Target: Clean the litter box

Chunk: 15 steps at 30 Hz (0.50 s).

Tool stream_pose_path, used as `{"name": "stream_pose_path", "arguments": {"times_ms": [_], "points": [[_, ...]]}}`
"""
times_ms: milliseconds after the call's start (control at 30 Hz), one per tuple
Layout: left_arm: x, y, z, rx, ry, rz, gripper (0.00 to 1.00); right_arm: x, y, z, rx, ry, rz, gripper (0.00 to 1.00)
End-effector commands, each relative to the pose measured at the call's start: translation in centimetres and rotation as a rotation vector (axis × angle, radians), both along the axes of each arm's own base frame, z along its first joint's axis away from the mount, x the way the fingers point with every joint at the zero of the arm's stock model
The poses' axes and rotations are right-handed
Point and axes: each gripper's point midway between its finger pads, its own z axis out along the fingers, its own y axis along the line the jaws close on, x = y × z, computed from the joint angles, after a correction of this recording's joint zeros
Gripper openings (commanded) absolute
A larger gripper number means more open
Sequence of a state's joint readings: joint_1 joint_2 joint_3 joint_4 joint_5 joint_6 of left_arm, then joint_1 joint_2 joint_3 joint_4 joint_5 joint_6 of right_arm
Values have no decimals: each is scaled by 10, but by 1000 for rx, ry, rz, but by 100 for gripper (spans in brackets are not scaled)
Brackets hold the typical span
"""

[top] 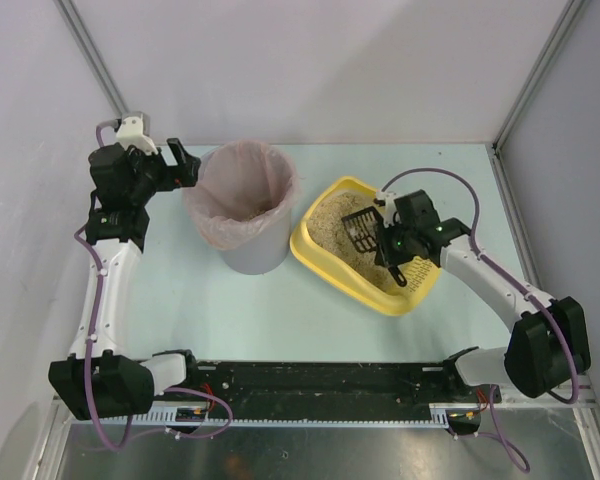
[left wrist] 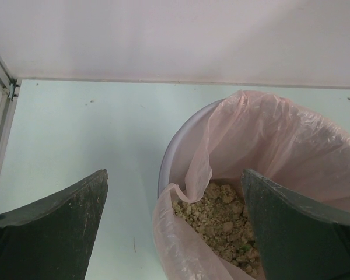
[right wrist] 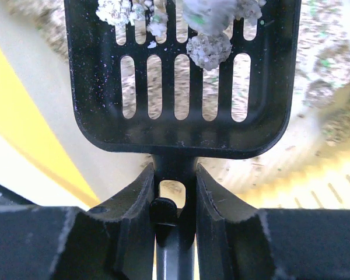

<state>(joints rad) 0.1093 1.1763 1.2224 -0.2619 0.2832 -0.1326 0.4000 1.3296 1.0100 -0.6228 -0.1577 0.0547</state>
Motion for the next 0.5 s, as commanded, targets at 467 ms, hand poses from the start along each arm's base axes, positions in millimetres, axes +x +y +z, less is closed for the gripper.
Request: {"name": "stream_pose_path", "arguments": {"times_ms": [467], "points": [[-1,-9,10,-26,-43,-46,100,-7,-19,5,-45,-19,-7,0]]}}
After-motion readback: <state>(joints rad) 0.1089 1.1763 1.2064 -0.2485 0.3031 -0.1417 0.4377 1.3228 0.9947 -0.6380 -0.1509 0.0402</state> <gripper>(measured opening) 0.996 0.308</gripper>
